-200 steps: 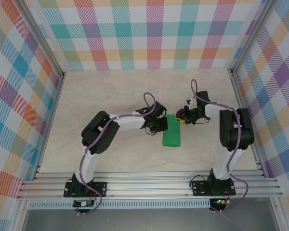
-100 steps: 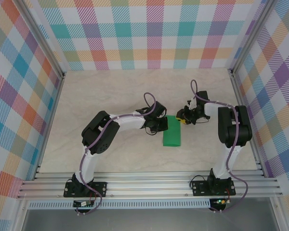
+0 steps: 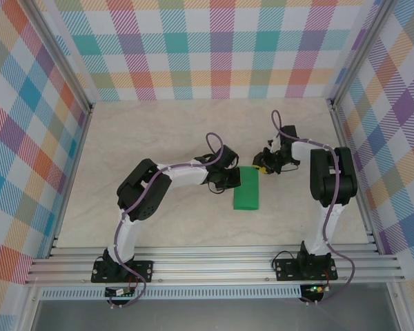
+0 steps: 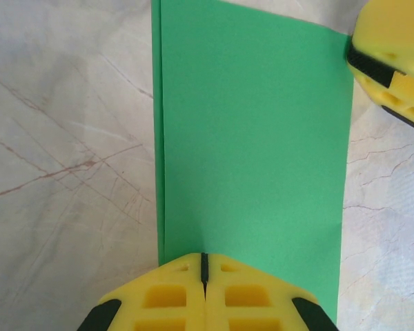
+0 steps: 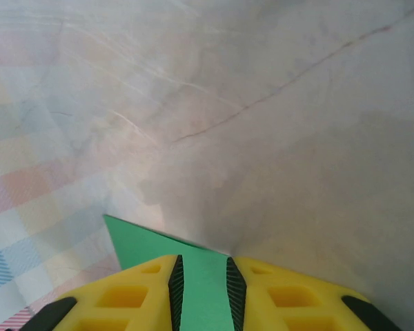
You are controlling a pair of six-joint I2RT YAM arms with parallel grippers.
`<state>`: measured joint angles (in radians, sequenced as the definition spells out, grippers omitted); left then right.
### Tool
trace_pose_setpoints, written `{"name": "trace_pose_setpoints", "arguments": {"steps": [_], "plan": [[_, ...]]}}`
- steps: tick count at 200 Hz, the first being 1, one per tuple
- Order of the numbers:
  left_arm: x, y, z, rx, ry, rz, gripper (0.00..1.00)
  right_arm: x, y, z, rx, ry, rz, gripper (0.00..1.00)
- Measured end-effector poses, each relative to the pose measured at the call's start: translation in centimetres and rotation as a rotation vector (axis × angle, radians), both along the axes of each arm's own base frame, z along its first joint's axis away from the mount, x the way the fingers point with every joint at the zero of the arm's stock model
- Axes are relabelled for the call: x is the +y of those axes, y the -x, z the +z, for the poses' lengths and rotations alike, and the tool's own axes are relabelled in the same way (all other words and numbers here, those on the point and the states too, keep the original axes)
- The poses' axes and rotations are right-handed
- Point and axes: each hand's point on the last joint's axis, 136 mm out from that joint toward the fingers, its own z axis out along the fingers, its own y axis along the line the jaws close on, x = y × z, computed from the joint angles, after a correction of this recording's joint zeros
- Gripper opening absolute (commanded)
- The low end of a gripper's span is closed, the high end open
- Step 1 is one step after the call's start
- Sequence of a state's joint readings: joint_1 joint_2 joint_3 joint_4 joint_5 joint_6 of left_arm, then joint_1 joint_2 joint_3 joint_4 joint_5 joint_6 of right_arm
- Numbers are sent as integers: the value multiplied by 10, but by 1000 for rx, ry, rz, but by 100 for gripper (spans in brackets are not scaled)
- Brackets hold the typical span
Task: Fold a paper plane with a square sheet of paper (pick it up from the middle)
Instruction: Fold the square sheet of paper in half at the center of the table.
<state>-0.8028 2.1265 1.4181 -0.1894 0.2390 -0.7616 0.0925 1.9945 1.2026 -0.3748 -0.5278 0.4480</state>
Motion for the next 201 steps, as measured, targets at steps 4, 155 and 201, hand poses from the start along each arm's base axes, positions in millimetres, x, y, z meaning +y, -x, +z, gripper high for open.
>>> {"name": "trace_pose_setpoints", "arguments": {"steps": [4,155,201], "plan": [[0,0,0,-1,1,0,0,-1,-1,1,-1,0,-2,28],[0,0,0,-4,-2,-7,0,3,-4,1,48,-25,-7,29],[0,0,0,-8,-3,-12,0,2,-2,6,36,-14,-8,30]]}}
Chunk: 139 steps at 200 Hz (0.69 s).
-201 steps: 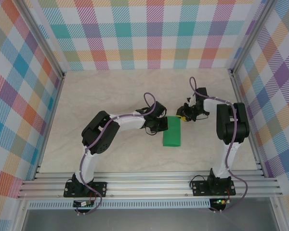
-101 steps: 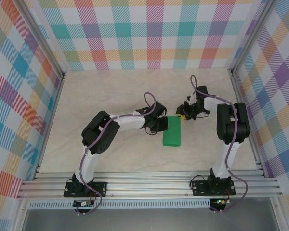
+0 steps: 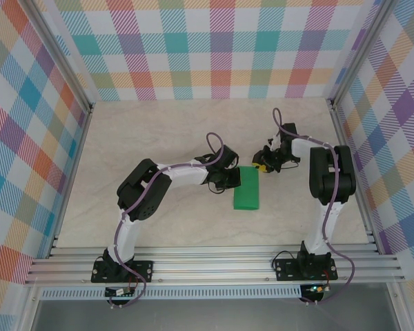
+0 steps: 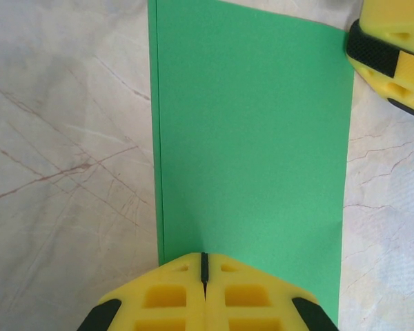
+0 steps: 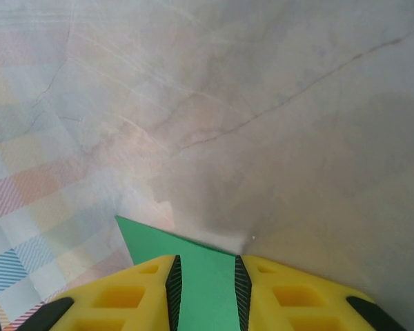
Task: Fold a paper plane with a square sheet of paper (pick it up from the middle)
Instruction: Fold the square sheet of paper in half at the center of the table.
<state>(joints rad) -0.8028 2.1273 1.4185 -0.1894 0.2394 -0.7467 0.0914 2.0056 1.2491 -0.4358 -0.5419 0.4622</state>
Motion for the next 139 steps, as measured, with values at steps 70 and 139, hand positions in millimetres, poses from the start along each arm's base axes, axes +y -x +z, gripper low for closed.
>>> {"name": "trace_pose_setpoints", "arguments": {"steps": [70,139], "plan": [[0,0,0,0,0,-1,0,7,53,20,-19,-75,26,31],[0,0,0,-1,-1,-3,0,7,74,-5,37,-60,50,31]]}}
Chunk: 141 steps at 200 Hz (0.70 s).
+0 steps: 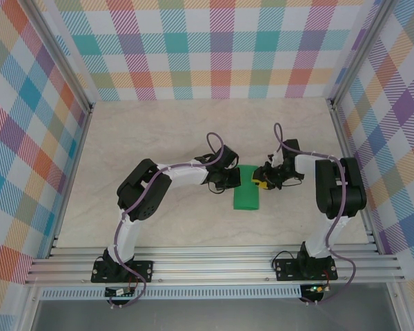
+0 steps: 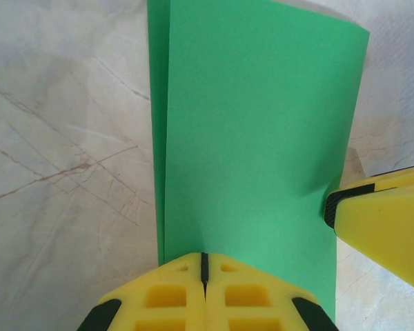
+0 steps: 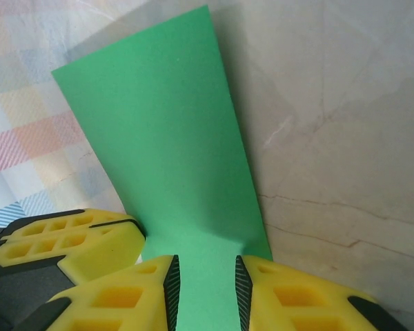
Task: Fold a paper plane with a square sheet of paper (pick it up from the middle)
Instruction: Fold the square sheet of paper in half at the center of the table.
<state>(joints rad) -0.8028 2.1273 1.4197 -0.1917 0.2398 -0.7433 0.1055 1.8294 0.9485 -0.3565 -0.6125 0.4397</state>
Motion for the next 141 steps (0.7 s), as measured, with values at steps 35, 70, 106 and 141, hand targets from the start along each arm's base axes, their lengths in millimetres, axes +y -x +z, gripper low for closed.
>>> {"name": "trace_pose_setpoints", "arguments": {"steps": [35,70,106,141], "plan": [[0,0,0,0,0,0,0,-2,11,6,-20,28,11,31],[0,0,0,1,1,-1,0,3,27,17,-36,0,27,31],[0,0,0,2,2,-1,0,11,43,9,0,-2,60,31],[0,0,0,2,2,-2,0,10,50,-2,23,16,63,31]]}}
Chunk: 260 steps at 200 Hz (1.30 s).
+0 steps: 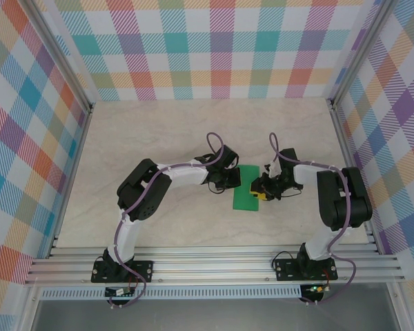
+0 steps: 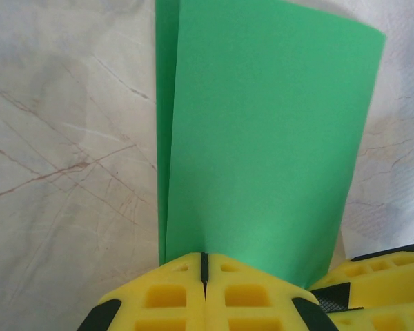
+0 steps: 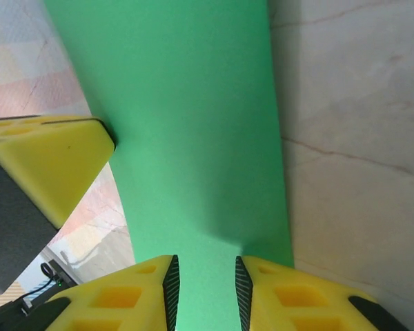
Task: Fold a paper plane with a square sheet of paper (pick it up from the middle)
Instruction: Fold the square sheet of paper in half at the center of the table.
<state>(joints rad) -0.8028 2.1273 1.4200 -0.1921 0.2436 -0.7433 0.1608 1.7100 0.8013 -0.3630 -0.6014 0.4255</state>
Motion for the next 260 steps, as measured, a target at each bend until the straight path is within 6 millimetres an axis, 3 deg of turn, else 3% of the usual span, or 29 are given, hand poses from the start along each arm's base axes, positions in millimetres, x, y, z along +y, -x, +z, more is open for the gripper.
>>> {"name": "trace_pose_setpoints", "arguments": {"steps": [40,88,146,201,260], "plan": [[0,0,0,1,1,-1,0,-1,5,4,-16,-4,-1,31],[0,0,0,1,1,-2,0,1,16,30,-86,-44,-10,32],[0,1,0,0,0,-5,0,8,42,2,43,-39,0,31],[-1,2,0,5,4,-8,0,4,46,0,29,-10,-46,32],[0,2,0,6,2,-9,0,4,46,11,-18,-27,-58,32]]}}
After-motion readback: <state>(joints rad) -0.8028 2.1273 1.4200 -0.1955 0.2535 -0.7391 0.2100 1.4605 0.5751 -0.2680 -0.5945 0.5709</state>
